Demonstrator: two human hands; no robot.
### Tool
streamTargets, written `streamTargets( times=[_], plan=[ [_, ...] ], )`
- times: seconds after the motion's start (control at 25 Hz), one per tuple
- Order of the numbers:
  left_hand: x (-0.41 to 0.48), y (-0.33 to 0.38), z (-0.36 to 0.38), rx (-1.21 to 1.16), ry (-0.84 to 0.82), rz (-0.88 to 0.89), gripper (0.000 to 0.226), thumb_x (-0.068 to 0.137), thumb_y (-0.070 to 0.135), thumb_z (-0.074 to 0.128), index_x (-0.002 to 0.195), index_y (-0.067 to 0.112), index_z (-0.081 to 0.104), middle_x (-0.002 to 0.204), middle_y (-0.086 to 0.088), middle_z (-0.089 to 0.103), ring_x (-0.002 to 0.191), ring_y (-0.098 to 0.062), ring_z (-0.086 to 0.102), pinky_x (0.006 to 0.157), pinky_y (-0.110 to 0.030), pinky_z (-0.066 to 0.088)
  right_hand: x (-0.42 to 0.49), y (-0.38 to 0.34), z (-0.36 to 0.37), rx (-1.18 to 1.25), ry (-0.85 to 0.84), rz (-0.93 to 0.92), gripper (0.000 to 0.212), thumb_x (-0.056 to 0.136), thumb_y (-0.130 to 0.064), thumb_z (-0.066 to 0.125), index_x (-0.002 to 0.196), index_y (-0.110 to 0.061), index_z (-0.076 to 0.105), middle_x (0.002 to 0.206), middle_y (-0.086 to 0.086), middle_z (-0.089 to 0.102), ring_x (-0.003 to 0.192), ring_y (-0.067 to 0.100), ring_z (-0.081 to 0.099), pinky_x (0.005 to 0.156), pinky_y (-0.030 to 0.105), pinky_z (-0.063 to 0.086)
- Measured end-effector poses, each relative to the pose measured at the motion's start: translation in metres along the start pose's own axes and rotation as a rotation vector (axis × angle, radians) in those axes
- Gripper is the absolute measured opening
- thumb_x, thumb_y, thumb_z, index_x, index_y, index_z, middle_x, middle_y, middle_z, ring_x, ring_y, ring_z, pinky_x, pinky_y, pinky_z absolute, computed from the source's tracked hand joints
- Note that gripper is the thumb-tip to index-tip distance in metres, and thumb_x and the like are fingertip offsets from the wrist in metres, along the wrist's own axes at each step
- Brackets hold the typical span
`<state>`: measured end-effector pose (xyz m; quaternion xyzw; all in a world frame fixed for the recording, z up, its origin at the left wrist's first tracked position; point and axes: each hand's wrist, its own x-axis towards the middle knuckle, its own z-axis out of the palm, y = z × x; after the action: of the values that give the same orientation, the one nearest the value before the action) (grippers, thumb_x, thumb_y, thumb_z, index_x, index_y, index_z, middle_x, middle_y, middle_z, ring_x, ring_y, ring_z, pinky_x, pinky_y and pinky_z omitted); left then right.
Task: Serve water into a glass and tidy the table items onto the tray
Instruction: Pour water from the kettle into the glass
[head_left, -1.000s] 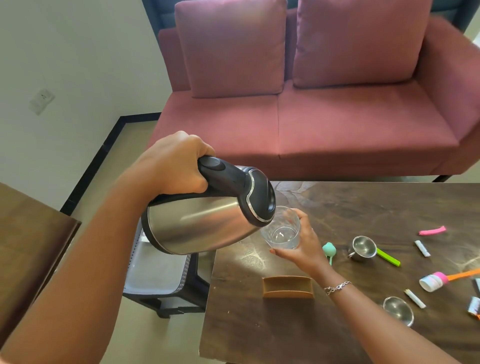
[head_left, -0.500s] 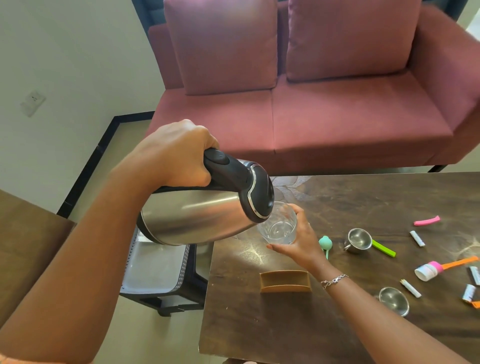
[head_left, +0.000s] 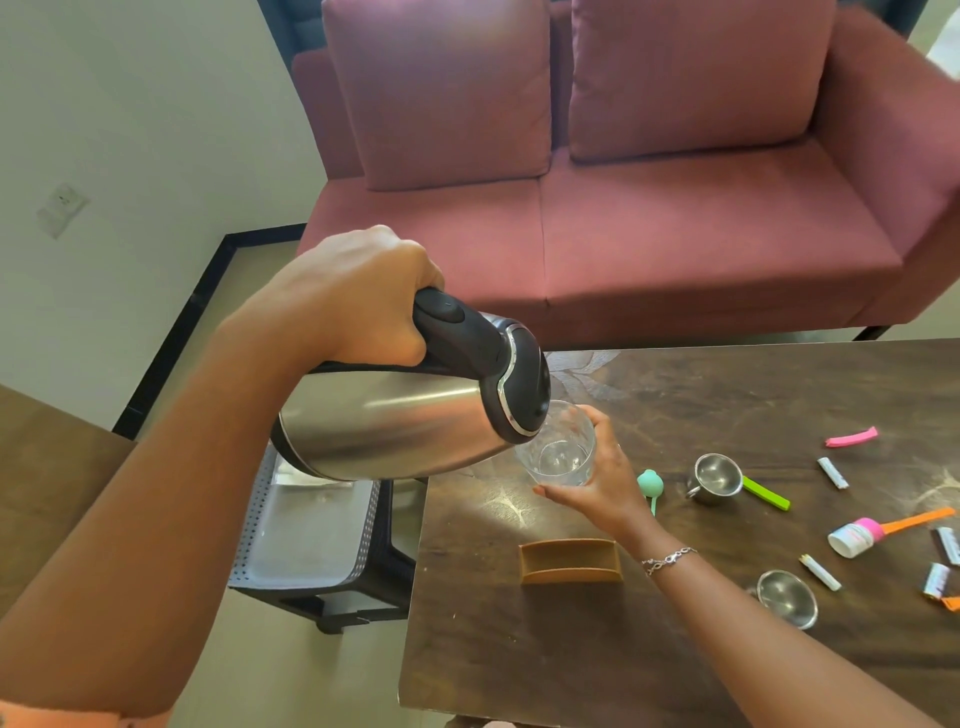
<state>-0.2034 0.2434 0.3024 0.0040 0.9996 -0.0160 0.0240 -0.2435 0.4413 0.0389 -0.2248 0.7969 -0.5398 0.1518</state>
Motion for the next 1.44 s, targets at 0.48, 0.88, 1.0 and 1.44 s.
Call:
streamTargets(
  times=[0.48,0.88,1.0,1.44],
  plan=[
    [0.002,0.003,-0.003,0.008,-0.018,0.005,0.02,0.056,0.003,0.058,0.047,0.014,0.044,0.044,-0.004,0.039,0.046,-0.024,0.033,0.045,-0.024,0.027,-0.002,0.004,0.0,0.009,0.016,-0.015,0.09,0.058,-0.018,0.087,0.125,-0.028,0.027,0.125,-0.006,0.04,0.116,0.015,0.046,0.092,0.021,0.042],
    [0.001,0.004,-0.004,0.022,-0.015,0.044,0.005,0.044,0.018,0.042,0.045,0.014,0.039,0.042,-0.003,0.035,0.045,-0.024,0.031,0.044,-0.024,0.026,-0.006,0.004,-0.002,0.011,0.022,0.006,0.09,0.059,-0.016,0.086,0.129,-0.021,0.03,0.133,0.006,0.043,0.117,0.017,0.046,0.091,0.018,0.04],
    [0.002,0.005,-0.003,0.032,-0.028,0.022,0.01,0.049,0.015,0.05,0.046,0.014,0.04,0.043,-0.005,0.037,0.047,-0.025,0.032,0.045,-0.024,0.026,-0.007,0.004,-0.004,0.018,0.024,0.008,0.089,0.059,-0.015,0.086,0.126,-0.024,0.028,0.132,0.006,0.043,0.116,0.016,0.046,0.091,0.019,0.041],
    [0.002,0.009,-0.003,0.041,-0.03,0.039,0.005,0.043,0.018,0.04,0.044,0.015,0.036,0.042,-0.003,0.034,0.046,-0.025,0.03,0.045,-0.024,0.025,-0.01,0.011,-0.006,-0.006,0.051,0.015,0.093,0.057,-0.019,0.087,0.131,-0.017,0.031,0.132,0.007,0.045,0.116,0.019,0.048,0.09,0.02,0.043]
  ],
)
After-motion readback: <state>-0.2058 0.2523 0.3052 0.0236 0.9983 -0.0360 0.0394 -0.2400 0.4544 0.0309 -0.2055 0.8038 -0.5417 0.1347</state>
